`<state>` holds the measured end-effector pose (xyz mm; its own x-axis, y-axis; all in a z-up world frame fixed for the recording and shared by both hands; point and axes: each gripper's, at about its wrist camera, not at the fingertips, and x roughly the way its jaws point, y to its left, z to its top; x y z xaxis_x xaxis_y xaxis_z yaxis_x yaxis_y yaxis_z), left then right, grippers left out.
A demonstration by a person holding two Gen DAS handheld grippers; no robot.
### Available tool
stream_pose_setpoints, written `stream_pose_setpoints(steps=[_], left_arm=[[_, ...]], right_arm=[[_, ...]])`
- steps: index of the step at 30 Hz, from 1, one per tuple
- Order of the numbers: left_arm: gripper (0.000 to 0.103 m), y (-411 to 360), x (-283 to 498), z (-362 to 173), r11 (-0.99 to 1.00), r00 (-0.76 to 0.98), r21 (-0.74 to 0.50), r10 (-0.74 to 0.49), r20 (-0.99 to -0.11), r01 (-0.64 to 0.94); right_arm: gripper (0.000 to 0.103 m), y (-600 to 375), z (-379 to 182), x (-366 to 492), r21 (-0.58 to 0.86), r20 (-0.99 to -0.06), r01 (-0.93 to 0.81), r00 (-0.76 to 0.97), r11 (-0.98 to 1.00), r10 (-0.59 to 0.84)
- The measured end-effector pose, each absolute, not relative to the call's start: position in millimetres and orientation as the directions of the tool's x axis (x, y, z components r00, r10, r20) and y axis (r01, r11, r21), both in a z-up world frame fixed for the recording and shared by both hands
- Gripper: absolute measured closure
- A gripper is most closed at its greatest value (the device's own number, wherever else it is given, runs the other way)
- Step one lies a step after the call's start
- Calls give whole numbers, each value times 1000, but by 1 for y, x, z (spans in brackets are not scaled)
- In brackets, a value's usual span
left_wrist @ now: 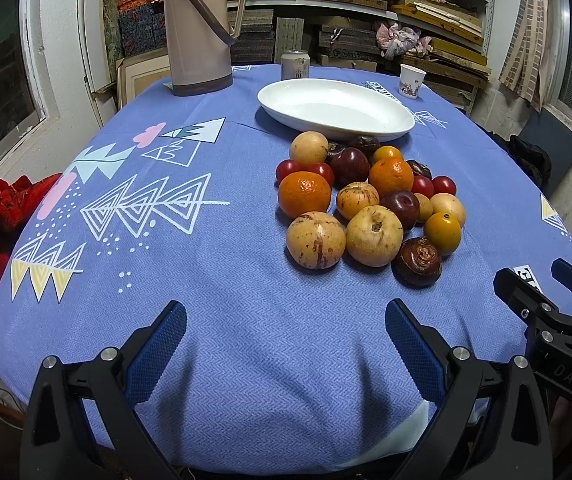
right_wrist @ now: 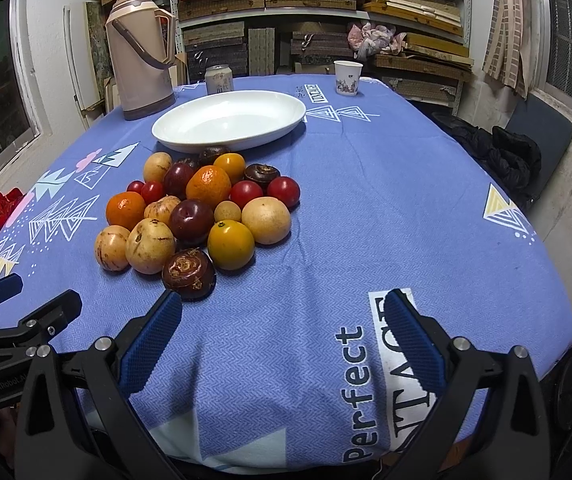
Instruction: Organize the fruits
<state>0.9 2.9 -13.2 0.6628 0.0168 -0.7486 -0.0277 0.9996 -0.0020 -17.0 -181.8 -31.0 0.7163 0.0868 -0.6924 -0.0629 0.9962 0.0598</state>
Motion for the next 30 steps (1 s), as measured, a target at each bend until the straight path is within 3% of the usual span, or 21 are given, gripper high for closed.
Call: stream_pose_setpoints(steps=[30], left_arm=[[3, 0, 4, -21, 1000, 644, 15, 22, -764, -16]], right_arm=[[4, -176, -44, -12, 34, -708, -101, 700, 994, 95]])
